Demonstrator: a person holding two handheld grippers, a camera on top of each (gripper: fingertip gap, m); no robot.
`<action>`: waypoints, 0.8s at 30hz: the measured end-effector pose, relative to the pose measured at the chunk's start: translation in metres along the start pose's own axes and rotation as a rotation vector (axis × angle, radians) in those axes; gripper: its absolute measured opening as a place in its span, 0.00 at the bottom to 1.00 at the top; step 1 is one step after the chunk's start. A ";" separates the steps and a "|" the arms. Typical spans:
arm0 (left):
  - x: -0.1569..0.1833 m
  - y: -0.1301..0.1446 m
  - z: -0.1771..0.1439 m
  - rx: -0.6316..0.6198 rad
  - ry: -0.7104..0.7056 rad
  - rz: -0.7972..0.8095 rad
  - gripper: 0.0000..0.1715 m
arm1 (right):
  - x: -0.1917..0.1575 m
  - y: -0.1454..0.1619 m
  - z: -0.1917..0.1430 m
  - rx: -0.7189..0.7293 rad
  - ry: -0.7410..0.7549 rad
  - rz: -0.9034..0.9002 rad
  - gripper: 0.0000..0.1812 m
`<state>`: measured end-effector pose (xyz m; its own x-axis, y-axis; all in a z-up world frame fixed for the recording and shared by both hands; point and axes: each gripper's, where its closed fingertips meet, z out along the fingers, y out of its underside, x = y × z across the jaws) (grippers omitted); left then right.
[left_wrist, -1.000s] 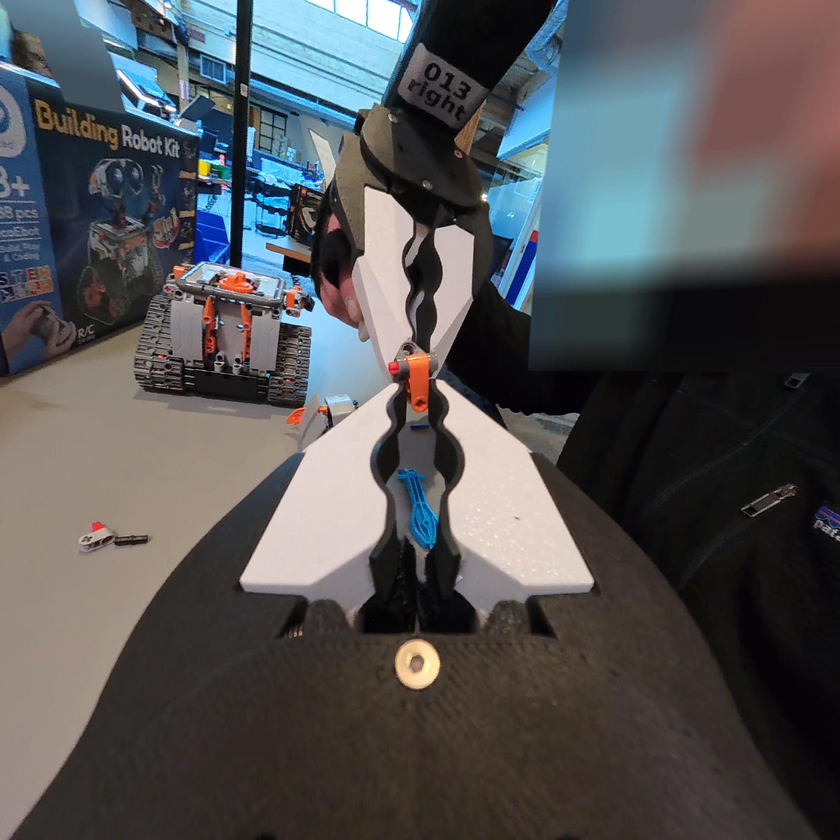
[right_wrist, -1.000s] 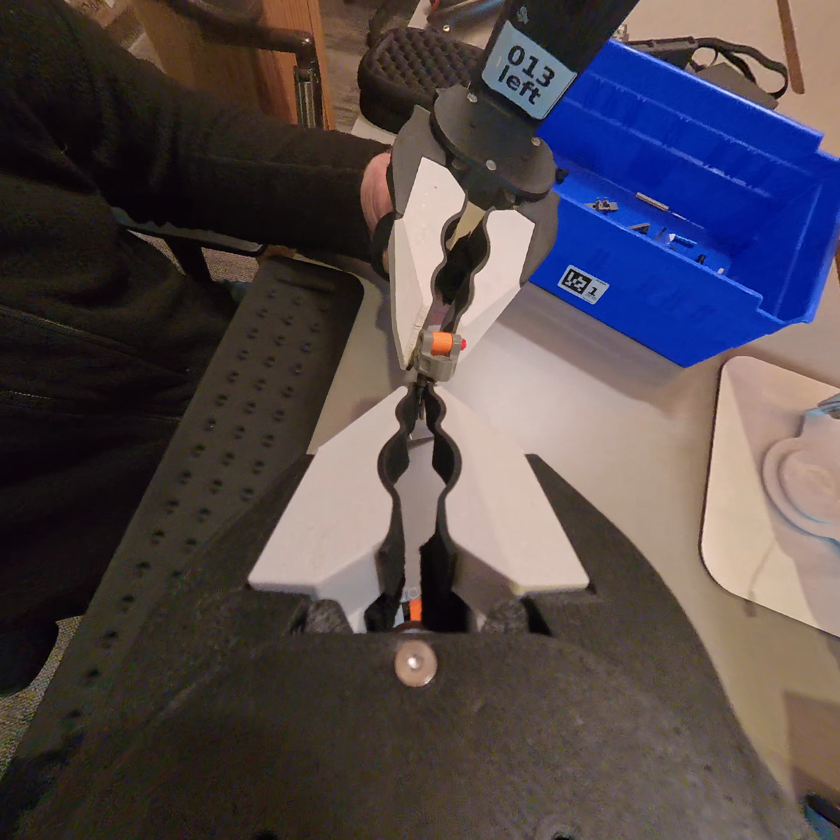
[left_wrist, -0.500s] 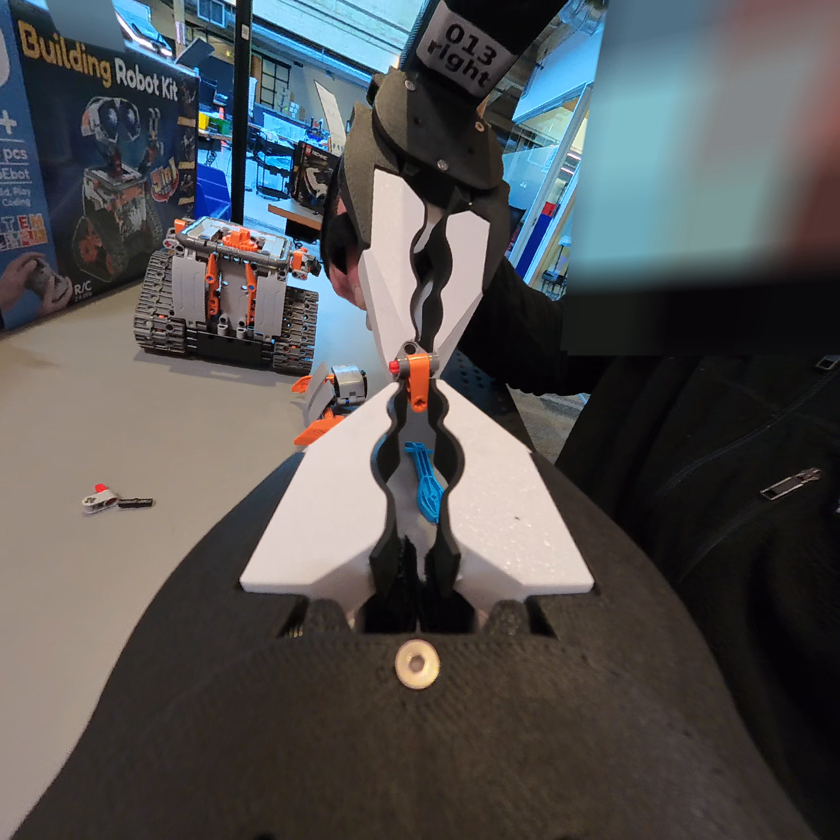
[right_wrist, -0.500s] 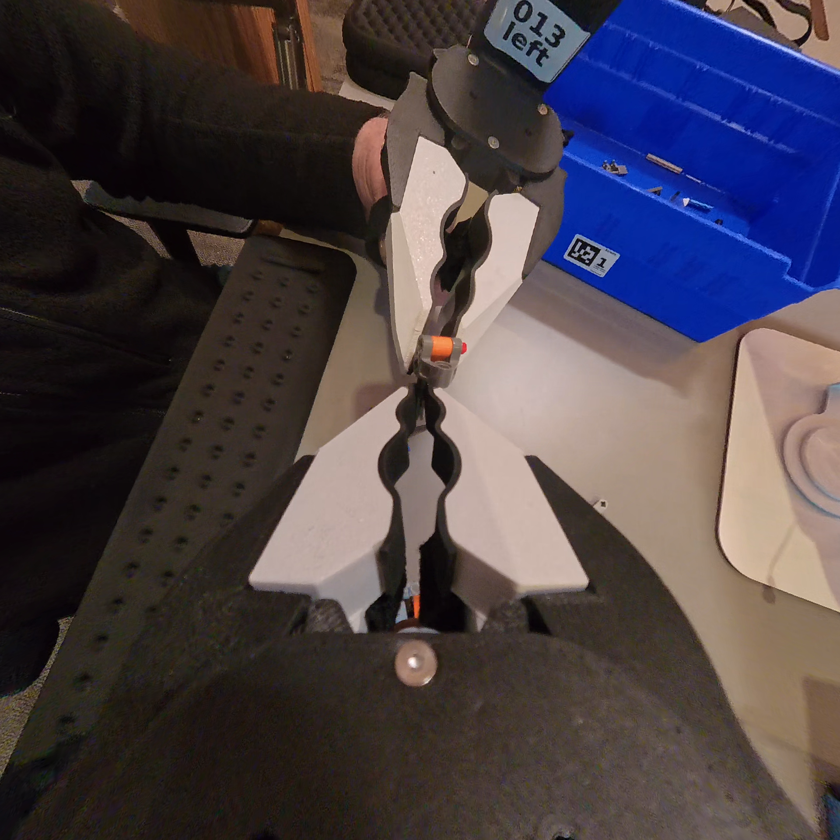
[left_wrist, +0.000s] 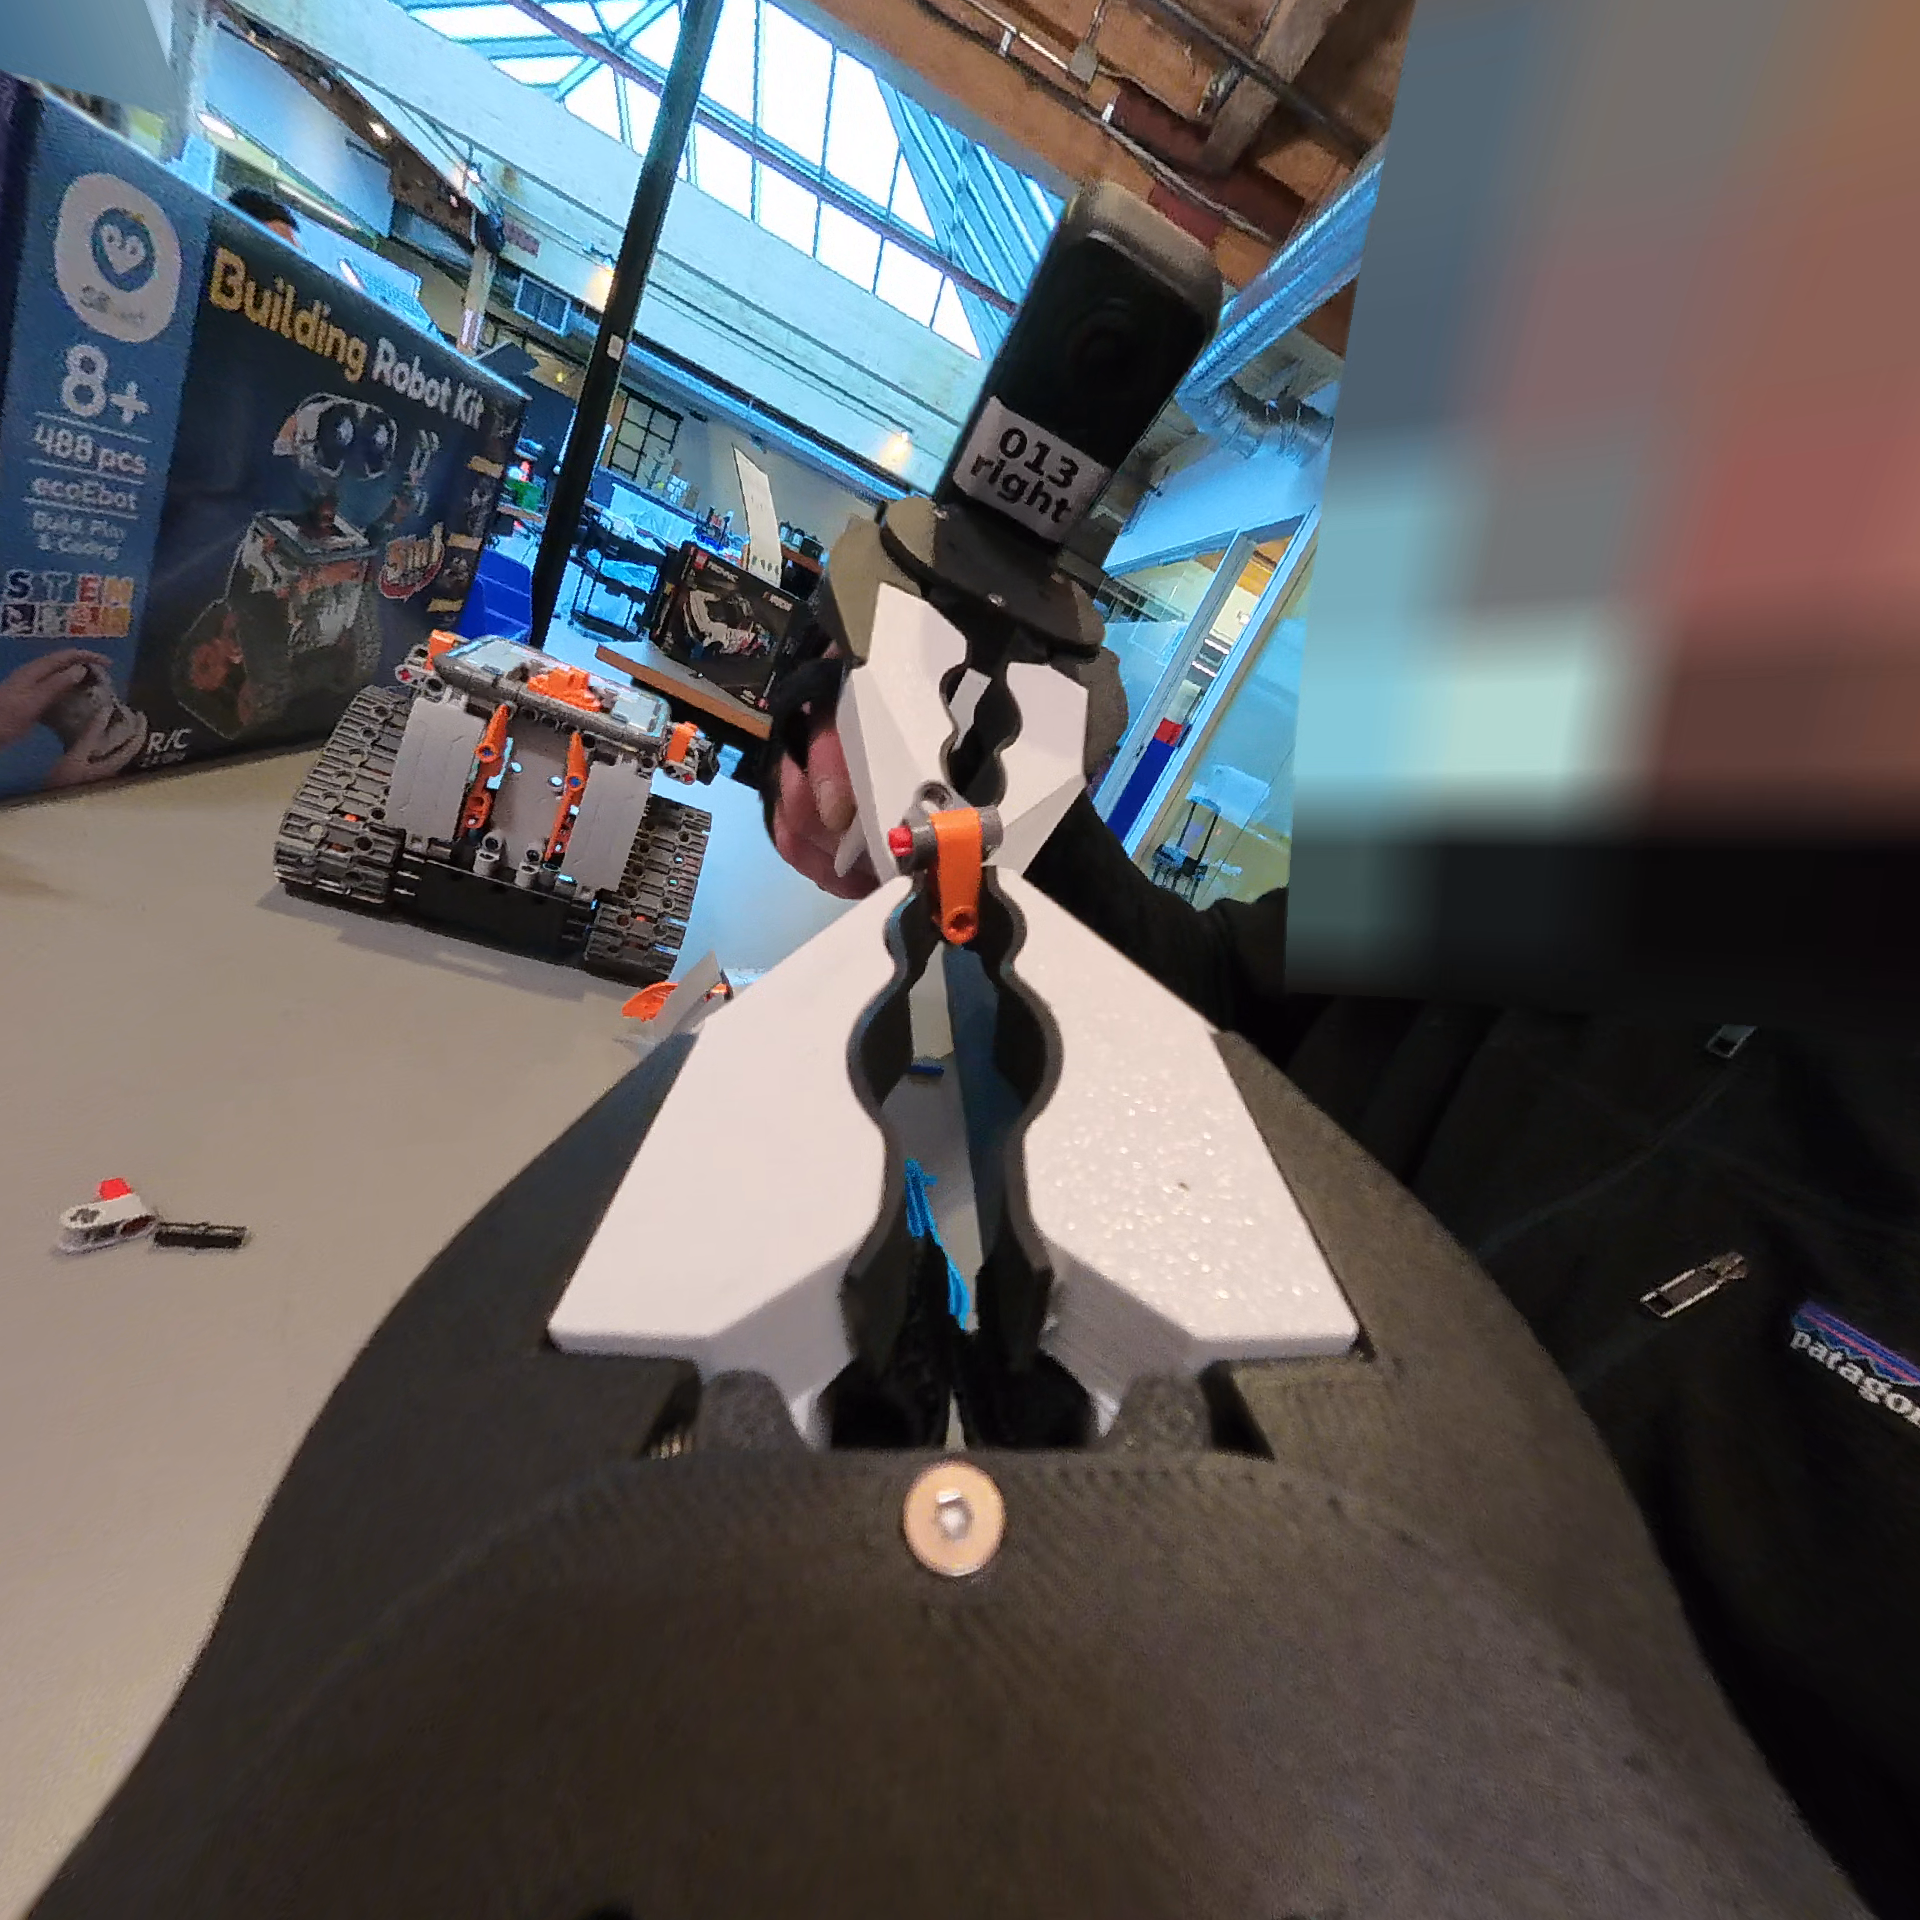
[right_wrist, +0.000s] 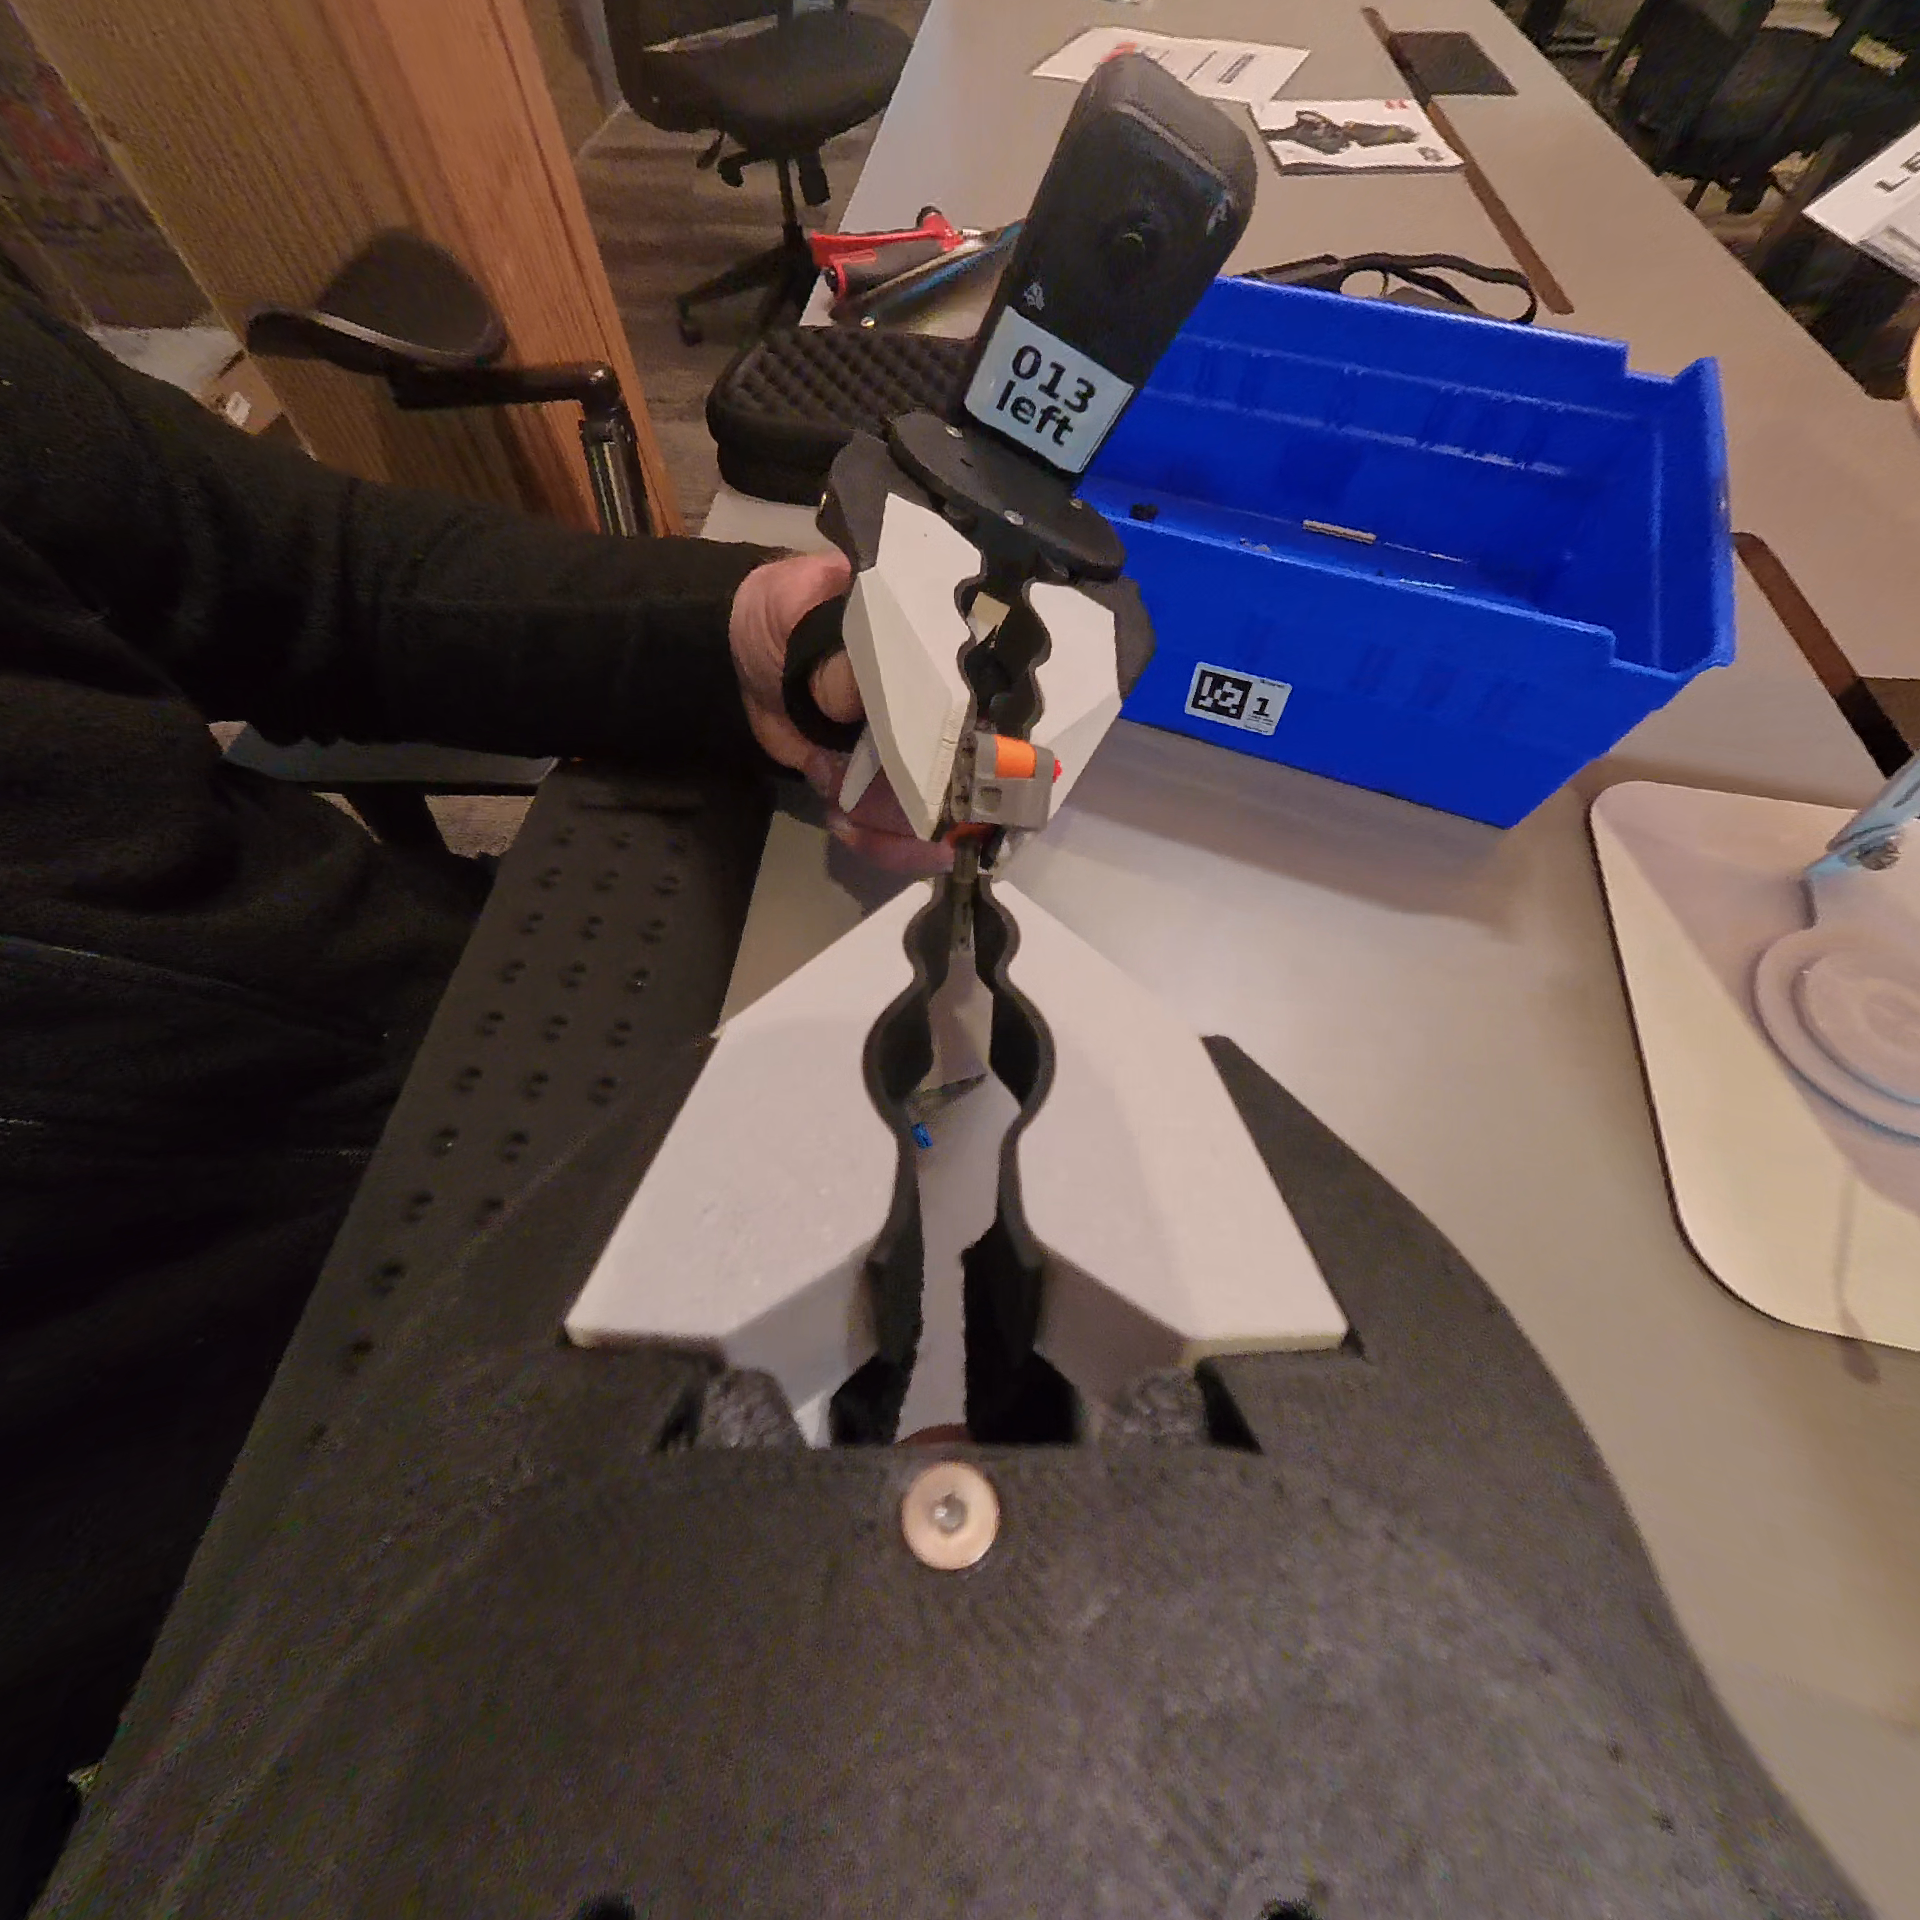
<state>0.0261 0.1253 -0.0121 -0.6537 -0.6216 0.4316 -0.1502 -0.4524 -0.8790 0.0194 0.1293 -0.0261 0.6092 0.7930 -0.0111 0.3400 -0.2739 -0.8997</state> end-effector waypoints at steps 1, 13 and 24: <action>-0.002 0.002 -0.001 -0.013 -0.012 0.003 0.04 | 0.000 0.002 -0.001 -0.004 -0.001 0.005 0.01; -0.077 0.117 -0.058 -0.790 -0.565 0.119 0.04 | 0.021 0.066 -0.024 -0.187 0.148 0.040 0.00; -0.078 0.130 -0.076 -0.909 -0.658 0.205 0.12 | 0.016 0.075 -0.017 -0.233 0.147 0.012 0.00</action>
<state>0.0014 0.1641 -0.1752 -0.2526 -0.9663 0.0496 -0.7424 0.1606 -0.6504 0.0665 0.1123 -0.0866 0.7059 0.7060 0.0572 0.4773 -0.4144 -0.7749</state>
